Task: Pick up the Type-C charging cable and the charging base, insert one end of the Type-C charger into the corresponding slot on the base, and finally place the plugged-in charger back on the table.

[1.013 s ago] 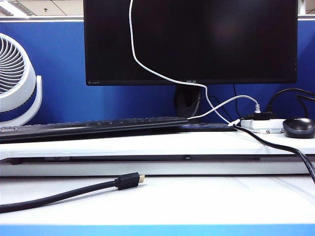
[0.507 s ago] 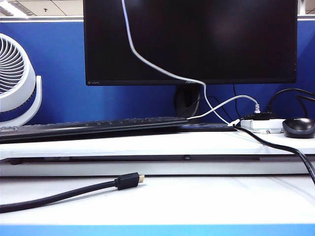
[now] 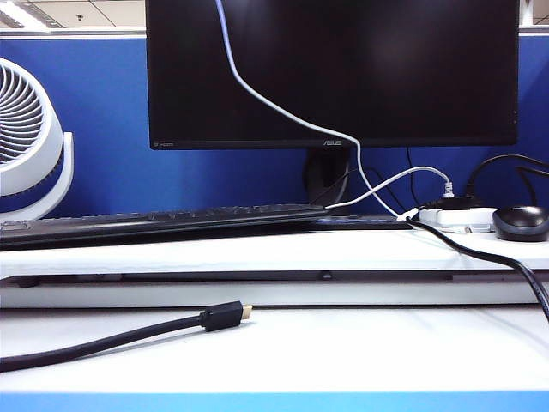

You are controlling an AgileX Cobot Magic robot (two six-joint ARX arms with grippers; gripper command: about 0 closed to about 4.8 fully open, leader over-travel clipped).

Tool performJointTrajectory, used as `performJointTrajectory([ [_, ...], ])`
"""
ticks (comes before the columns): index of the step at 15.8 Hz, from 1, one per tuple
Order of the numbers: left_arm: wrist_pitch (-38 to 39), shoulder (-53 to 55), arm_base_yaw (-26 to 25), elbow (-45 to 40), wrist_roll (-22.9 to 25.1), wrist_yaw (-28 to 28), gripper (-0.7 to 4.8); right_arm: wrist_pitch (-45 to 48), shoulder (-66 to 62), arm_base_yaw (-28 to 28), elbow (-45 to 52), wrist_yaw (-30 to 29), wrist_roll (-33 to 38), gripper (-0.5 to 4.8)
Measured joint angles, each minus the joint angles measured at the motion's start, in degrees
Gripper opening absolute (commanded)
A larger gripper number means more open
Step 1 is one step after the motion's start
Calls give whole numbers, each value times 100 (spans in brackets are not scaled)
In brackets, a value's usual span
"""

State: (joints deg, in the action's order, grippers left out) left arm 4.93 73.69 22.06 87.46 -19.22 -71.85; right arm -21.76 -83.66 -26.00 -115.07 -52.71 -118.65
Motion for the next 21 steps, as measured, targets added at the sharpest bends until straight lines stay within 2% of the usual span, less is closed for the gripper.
performJointTrajectory([
  [2,2,2,-39,0,319,208,84,-11,7,15,0,4,0,3],
  [7,7,2,11,0,431,1504,84,-278,4,11,4,20,-2,3],
  [8,7,2,22,0,496,1539,84,-319,4,4,7,68,-2,3],
  [10,11,2,92,0,560,1633,84,-321,4,2,4,323,-7,3],
  [11,48,2,214,0,584,1867,83,-323,-4,2,4,566,-7,3],
  [14,289,2,688,0,964,2332,79,-501,-57,2,7,951,-15,3],
  [18,1104,2,1388,0,1600,4555,79,-680,-55,2,9,1266,-15,3],
  [20,1248,2,1480,0,1773,5198,78,-682,-39,0,9,1381,-17,3],
  [21,1252,2,1484,0,1803,5268,77,-682,-35,0,9,1401,-17,3],
])
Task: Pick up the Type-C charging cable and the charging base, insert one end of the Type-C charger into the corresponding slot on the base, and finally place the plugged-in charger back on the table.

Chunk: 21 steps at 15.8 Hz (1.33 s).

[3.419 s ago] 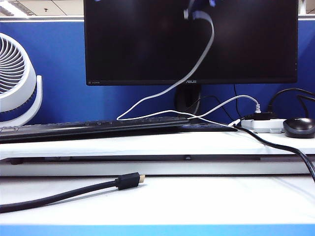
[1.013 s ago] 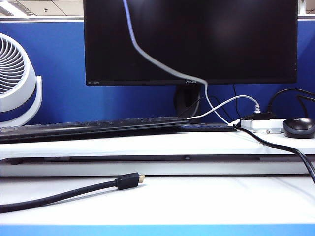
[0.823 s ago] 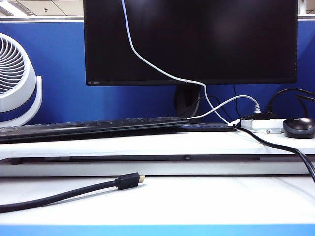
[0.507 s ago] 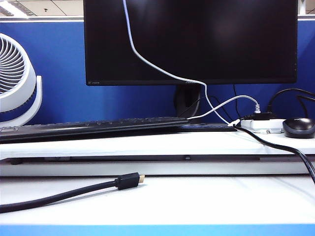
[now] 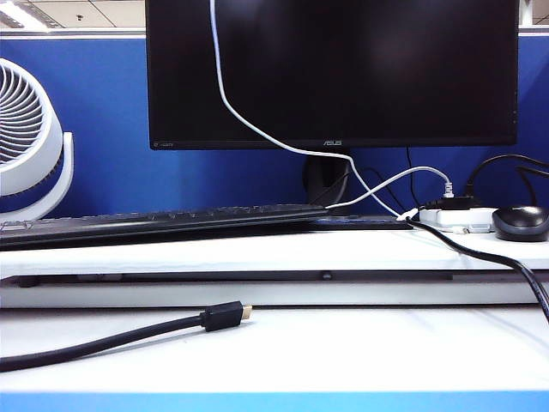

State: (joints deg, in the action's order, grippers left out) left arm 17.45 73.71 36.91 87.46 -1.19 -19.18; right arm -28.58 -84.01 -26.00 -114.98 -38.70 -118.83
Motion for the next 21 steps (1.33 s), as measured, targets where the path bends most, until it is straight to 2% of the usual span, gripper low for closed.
performJointTrajectory([
  [4,-2,-105,7,0,142,55,51,22,4,0,0,9,0,3],
  [8,-50,-275,7,260,157,57,51,610,11,0,2,-20,-13,3],
  [12,52,-275,26,638,157,160,51,1154,22,-2,2,-739,-15,3],
  [17,627,-280,435,868,160,730,51,994,-59,-2,9,-743,-15,3],
  [20,1145,-280,702,870,160,1589,51,826,-116,0,376,-527,-17,3],
  [21,1364,-278,708,868,149,1648,51,807,-114,0,463,-424,-17,3],
])
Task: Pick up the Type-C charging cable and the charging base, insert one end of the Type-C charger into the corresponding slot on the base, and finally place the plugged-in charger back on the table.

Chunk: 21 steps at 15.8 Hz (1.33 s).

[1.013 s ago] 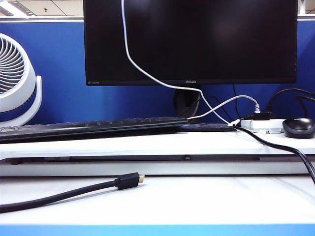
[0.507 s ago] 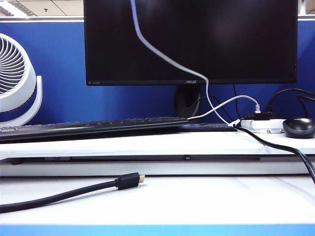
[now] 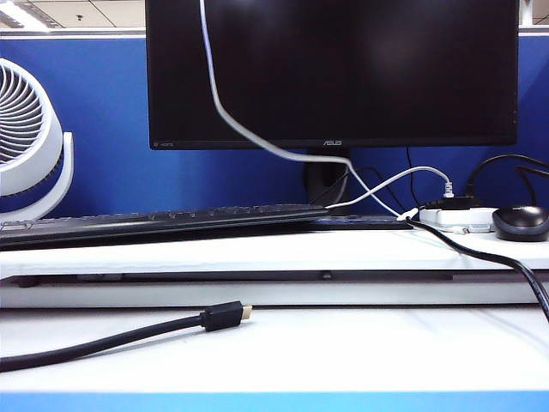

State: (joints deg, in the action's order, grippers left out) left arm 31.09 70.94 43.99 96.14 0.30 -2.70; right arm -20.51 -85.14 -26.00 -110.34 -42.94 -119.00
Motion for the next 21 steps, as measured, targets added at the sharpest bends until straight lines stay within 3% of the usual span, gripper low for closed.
performJointTrajectory([
  [5,1034,2,-11,-2,-7,149,51,-179,-2,0,492,81,0,3],
  [12,1034,2,-11,0,120,83,42,-787,-2,-57,498,-391,-2,3],
  [14,1034,2,-11,0,308,-365,19,-809,-2,-55,498,-544,-2,3],
  [21,1202,2,-22,0,380,-511,19,-1043,87,-55,498,-575,-4,3],
])
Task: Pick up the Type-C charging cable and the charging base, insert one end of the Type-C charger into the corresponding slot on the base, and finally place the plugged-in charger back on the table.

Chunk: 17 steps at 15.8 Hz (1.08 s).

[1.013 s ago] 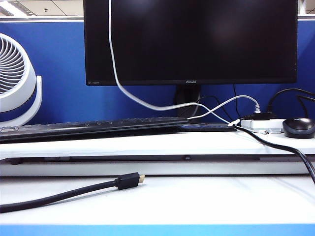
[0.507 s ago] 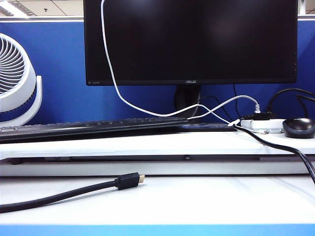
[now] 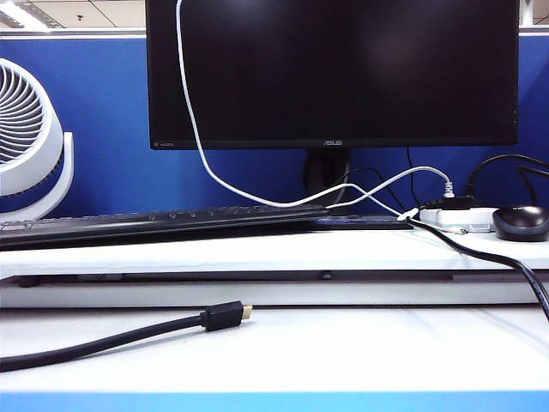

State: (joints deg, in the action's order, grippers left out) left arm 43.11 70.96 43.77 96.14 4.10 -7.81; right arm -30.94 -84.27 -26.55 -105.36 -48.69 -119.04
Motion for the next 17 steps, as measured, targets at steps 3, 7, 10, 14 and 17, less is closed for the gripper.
performJointTrajectory([
  [3,0,0,-2,0,0,0,19,-157,48,0,0,7,2,3],
  [7,-2,0,-2,0,-2,-9,19,-428,72,2,0,136,2,3],
  [10,-2,0,-2,0,-50,-9,19,-503,72,4,0,201,2,3],
  [14,-2,0,-2,0,-96,17,19,-503,72,4,0,201,2,3],
  [17,20,0,-4,0,-109,52,19,-498,72,4,0,98,2,3],
])
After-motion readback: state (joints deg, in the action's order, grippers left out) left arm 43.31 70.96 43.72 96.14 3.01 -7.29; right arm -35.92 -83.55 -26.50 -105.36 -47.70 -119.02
